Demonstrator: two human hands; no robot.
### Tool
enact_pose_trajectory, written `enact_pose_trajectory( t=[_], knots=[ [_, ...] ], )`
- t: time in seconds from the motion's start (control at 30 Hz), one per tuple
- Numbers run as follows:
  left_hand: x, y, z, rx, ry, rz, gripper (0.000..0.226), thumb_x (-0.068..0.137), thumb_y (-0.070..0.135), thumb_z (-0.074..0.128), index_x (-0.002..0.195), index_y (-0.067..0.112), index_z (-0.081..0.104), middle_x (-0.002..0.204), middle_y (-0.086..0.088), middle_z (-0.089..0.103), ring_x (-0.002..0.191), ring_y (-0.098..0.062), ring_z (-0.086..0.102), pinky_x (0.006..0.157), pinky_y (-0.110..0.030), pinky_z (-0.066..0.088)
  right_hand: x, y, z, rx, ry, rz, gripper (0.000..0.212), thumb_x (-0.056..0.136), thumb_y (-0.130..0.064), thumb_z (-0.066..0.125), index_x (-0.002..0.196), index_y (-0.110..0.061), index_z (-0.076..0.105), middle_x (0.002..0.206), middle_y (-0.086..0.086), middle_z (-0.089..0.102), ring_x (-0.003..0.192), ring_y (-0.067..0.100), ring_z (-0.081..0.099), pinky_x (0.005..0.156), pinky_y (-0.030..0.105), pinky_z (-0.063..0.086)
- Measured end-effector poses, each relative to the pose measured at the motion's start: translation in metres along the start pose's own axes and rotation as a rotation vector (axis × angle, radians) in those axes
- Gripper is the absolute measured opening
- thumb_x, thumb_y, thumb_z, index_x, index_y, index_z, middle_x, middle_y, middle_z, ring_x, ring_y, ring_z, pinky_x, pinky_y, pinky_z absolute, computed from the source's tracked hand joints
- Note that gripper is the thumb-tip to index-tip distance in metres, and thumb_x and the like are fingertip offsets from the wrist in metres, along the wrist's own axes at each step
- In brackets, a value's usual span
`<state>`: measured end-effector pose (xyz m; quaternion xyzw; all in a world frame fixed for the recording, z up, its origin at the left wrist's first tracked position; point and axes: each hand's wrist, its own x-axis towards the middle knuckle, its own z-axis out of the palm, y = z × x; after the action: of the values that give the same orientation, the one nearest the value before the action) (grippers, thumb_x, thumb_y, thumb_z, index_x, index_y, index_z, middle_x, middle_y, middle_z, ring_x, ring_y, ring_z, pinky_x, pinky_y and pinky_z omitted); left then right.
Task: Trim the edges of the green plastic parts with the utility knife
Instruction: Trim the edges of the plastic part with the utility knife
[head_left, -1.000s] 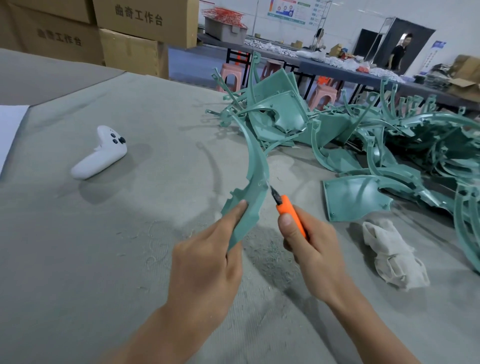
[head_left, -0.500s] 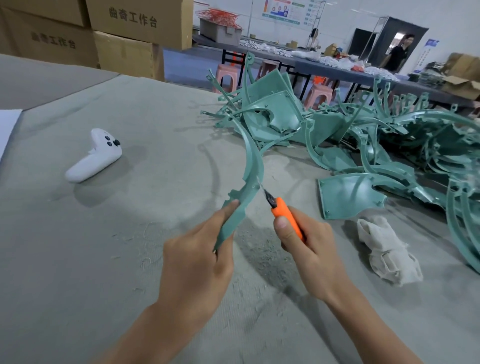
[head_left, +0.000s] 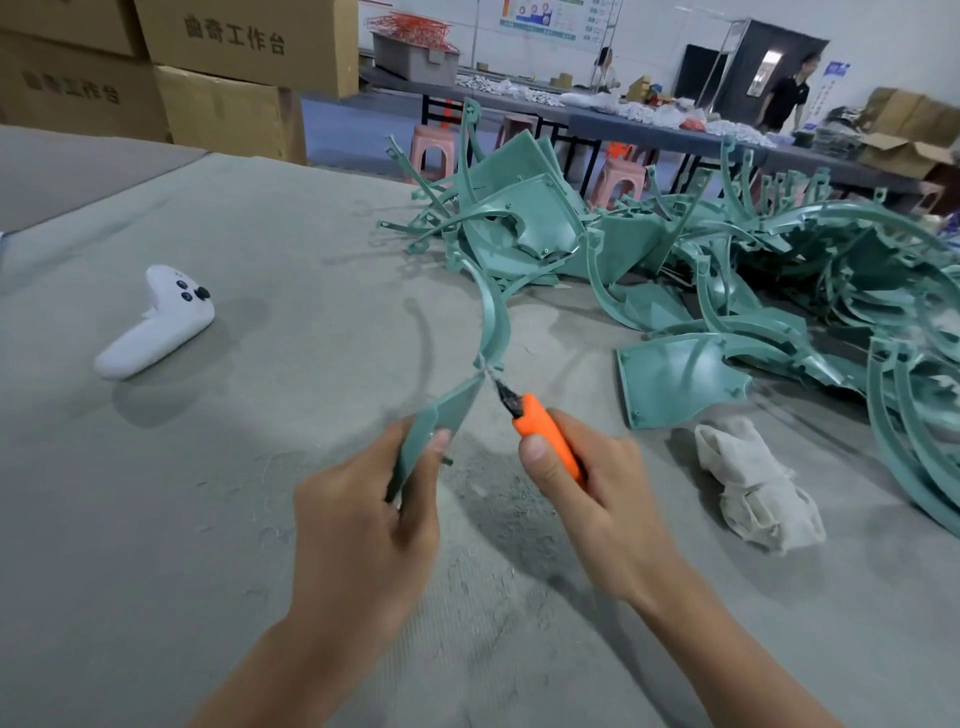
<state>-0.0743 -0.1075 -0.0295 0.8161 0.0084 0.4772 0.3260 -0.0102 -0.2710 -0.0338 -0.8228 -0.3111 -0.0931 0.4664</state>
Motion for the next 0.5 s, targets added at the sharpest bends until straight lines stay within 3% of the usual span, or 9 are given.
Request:
enact_pose_trajectory(
  t=[0.1,0.2,0.37,0.5],
  knots=[
    [0.001,0.000,-0.002,-0.025,-0.008,-0.042,0.027,0.091,0.030,0.046,0.066,0.029,0.036,0.045,0.015,0.011,0.051,-0.008,0.033,0.047,-0.005,0.025,0.002,-0.004,0.004,0.002,0.008,-0.002,0.055,0.096,-0.060,0.041,0.069,-0.012,0.043,0.054,0.008,0.039,0.046,0.007,0.033,0.045,0.031,0.028],
    [0.001,0.000,0.000,-0.025,-0.016,-0.045,0.028,0.091,0.031,0.046,0.064,0.026,0.038,0.045,0.015,0.012,0.050,-0.009,0.035,0.046,-0.007,0.025,0.004,-0.005,0.004,-0.026,0.023,0.026,0.056,0.095,-0.061,0.041,0.070,-0.011,0.043,0.054,0.006,0.040,0.046,0.011,0.035,0.047,0.043,0.031],
    [-0.003,0.003,-0.001,-0.023,-0.023,-0.004,0.033,0.090,0.029,0.046,0.058,0.020,0.046,0.048,0.020,0.010,0.049,-0.005,0.033,0.046,-0.005,0.025,0.007,-0.001,-0.001,-0.091,0.075,0.078,0.058,0.094,-0.065,0.038,0.070,-0.012,0.043,0.056,0.009,0.044,0.050,0.022,0.041,0.050,0.048,0.036],
    [-0.003,0.006,-0.001,-0.043,-0.011,0.038,0.031,0.090,0.028,0.047,0.070,0.043,0.027,0.049,0.021,0.008,0.047,0.001,0.029,0.046,-0.003,0.023,0.007,0.003,-0.008,-0.078,0.089,0.094,0.059,0.093,-0.066,0.038,0.070,-0.012,0.045,0.056,0.009,0.046,0.049,0.021,0.040,0.050,0.045,0.035]
  ],
)
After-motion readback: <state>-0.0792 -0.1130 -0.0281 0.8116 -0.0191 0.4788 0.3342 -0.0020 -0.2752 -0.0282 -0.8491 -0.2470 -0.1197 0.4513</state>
